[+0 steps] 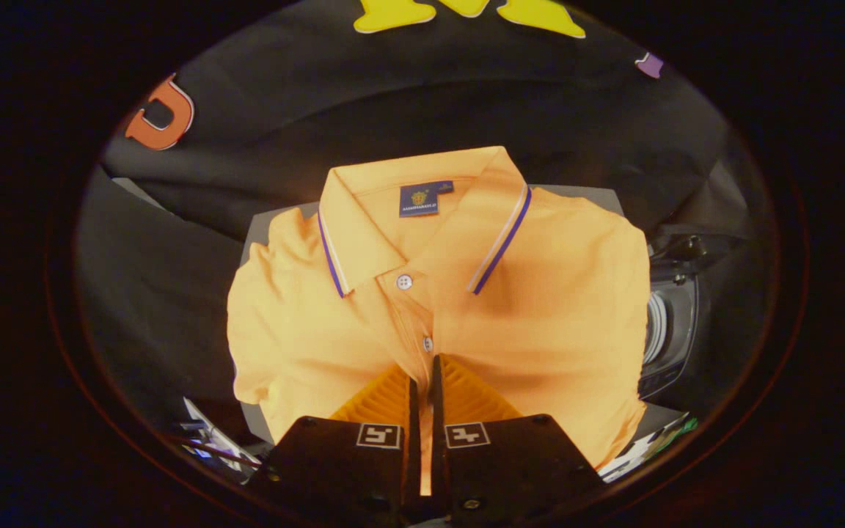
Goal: Put the clothes into the washing machine and then close the washing machine lid.
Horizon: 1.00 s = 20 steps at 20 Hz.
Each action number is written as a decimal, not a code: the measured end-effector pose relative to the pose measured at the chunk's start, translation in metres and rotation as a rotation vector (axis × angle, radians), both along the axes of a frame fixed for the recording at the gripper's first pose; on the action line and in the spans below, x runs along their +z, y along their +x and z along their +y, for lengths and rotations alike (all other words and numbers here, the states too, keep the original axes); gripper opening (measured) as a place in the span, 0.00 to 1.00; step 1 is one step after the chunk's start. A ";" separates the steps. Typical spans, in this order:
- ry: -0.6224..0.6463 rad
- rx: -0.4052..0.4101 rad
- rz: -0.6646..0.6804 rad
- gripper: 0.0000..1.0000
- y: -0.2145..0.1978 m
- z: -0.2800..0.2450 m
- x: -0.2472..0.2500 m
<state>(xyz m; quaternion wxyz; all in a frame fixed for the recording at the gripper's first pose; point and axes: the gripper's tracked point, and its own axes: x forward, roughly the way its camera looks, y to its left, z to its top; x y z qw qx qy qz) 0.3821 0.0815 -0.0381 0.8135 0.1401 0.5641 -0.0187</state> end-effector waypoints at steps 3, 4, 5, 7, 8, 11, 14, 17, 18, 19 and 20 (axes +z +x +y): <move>0.061 -0.010 -0.005 0.08 -0.002 0.003 0.010; 0.065 -0.017 -0.006 0.07 0.000 0.000 0.012; 0.064 -0.011 -0.014 0.07 0.001 0.001 0.013; 0.033 0.024 -0.034 0.07 -0.002 0.000 0.016; 0.009 0.044 -0.050 0.07 -0.002 0.000 0.018; -0.041 0.049 -0.059 0.07 -0.003 -0.001 0.025; -0.029 0.029 -0.059 0.05 -0.004 -0.003 0.026; -0.029 0.021 -0.058 0.05 -0.004 -0.008 0.029; -0.036 0.019 -0.070 0.05 -0.005 -0.008 0.034; -0.032 0.013 -0.088 0.05 -0.003 -0.007 0.041; -0.030 0.006 -0.102 0.05 -0.004 -0.009 0.045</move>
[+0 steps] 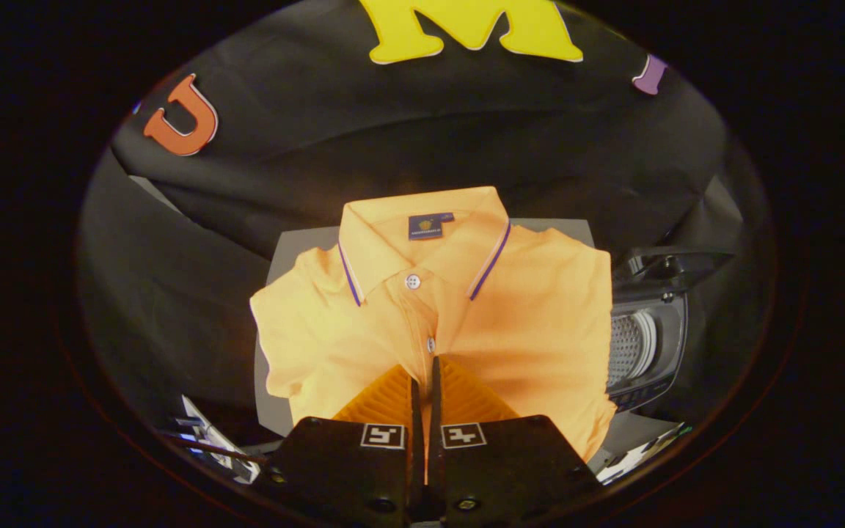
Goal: Put the clothes into the washing machine and then close the washing machine lid.
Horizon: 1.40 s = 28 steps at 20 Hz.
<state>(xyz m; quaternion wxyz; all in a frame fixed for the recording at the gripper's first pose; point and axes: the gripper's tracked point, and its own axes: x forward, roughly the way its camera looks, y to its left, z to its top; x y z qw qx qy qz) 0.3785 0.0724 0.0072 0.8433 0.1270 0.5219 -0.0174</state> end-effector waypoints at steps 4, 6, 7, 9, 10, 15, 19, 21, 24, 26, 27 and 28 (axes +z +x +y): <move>0.006 -0.019 -0.026 0.05 -0.003 -0.008 0.018; 0.013 -0.033 -0.041 0.05 -0.005 -0.015 0.026; 0.021 -0.043 -0.049 0.05 -0.006 -0.018 0.030; 0.041 -0.063 -0.068 0.05 -0.008 -0.026 0.038; 0.047 -0.072 -0.078 0.05 -0.008 -0.031 0.045; 0.071 -0.127 -0.125 0.05 -0.021 -0.057 0.064; 0.092 -0.179 -0.143 0.05 -0.032 -0.082 0.068; 0.097 -0.204 -0.151 0.05 -0.034 -0.087 0.073; 0.105 -0.246 -0.165 0.05 -0.042 -0.105 0.081; 0.109 -0.272 -0.174 0.05 -0.048 -0.120 0.086; 0.111 -0.287 -0.178 0.05 -0.050 -0.126 0.087; 0.112 -0.299 -0.179 0.05 -0.054 -0.134 0.085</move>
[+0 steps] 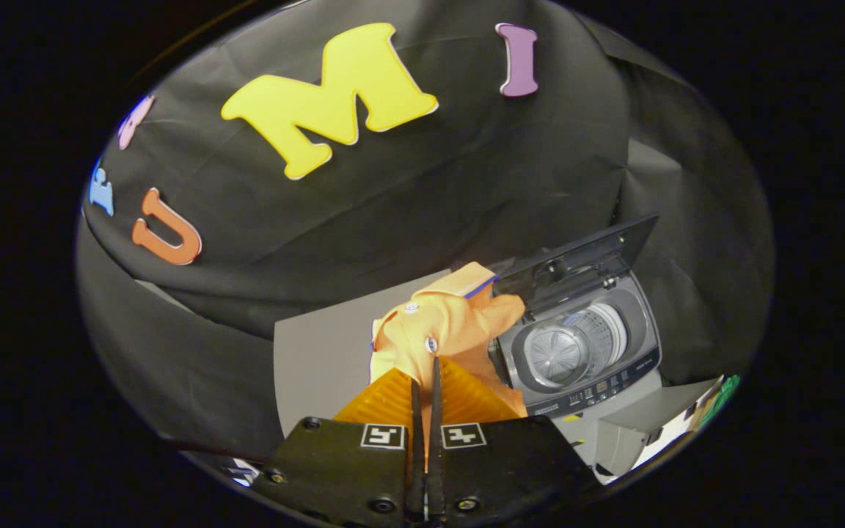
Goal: Put the clothes into the washing machine and then close the washing machine lid.
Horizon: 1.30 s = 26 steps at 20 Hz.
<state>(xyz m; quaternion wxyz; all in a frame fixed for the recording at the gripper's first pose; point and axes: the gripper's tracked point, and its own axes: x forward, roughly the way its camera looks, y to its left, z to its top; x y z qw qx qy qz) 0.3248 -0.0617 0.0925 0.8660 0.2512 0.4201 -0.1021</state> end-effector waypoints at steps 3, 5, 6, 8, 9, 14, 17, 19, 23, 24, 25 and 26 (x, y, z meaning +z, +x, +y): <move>-0.005 -0.037 -0.013 0.05 -0.007 -0.021 0.003; 0.001 -0.059 -0.021 0.05 -0.015 -0.031 0.007; 0.002 -0.072 -0.024 0.05 -0.019 -0.038 0.008; -0.003 -0.106 -0.037 0.05 -0.028 -0.053 0.011; -0.002 -0.120 -0.042 0.05 -0.033 -0.059 0.012; -0.008 -0.199 -0.062 0.05 -0.064 -0.089 0.014; -0.015 -0.232 -0.060 0.05 -0.081 -0.105 0.011; -0.011 -0.253 -0.060 0.05 -0.088 -0.116 0.008; -0.009 -0.249 -0.063 0.05 -0.092 -0.136 0.001; -0.011 -0.242 -0.062 0.05 -0.092 -0.141 -0.002; -0.014 -0.237 -0.062 0.05 -0.091 -0.147 -0.005; -0.016 -0.228 -0.059 0.05 -0.091 -0.152 -0.009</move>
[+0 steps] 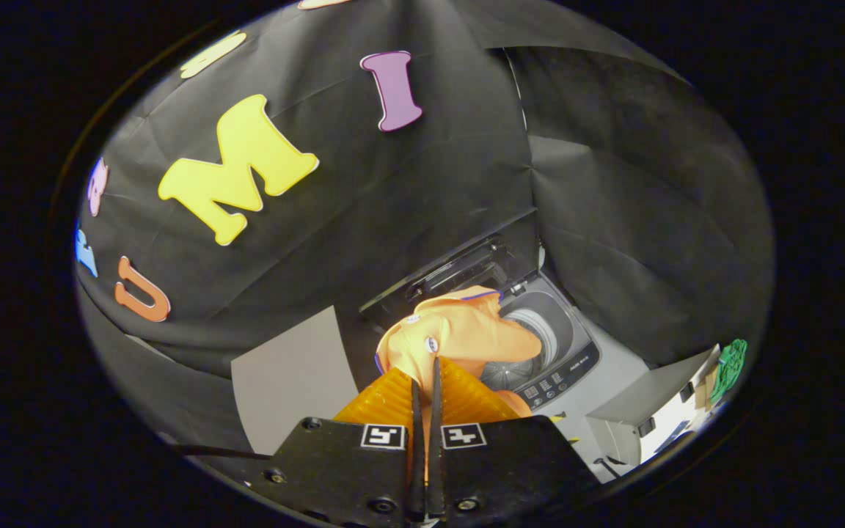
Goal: Put the clothes into the washing machine and then close the washing machine lid.
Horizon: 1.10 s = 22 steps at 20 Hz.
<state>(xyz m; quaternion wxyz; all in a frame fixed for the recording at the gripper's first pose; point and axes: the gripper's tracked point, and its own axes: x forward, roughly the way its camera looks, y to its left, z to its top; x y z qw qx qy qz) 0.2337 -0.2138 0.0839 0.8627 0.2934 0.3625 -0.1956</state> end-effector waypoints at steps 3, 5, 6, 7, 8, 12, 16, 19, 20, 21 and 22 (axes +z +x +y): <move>0.008 0.029 0.005 0.05 0.003 -0.014 -0.010; 0.022 0.058 0.011 0.05 0.004 -0.019 -0.020; 0.013 0.075 0.012 0.05 0.005 -0.023 -0.024; 0.003 0.086 0.012 0.05 0.006 -0.026 -0.030; -0.003 0.098 0.014 0.05 0.008 -0.027 -0.036; -0.017 0.155 0.014 0.05 0.017 -0.027 -0.059; -0.040 0.188 0.007 0.05 0.026 -0.029 -0.085; -0.055 0.197 0.016 0.05 0.027 -0.034 -0.106; -0.063 0.199 0.018 0.05 0.029 -0.035 -0.112; -0.073 0.207 0.020 0.05 0.030 -0.035 -0.117; -0.085 0.215 0.024 0.05 0.031 -0.035 -0.124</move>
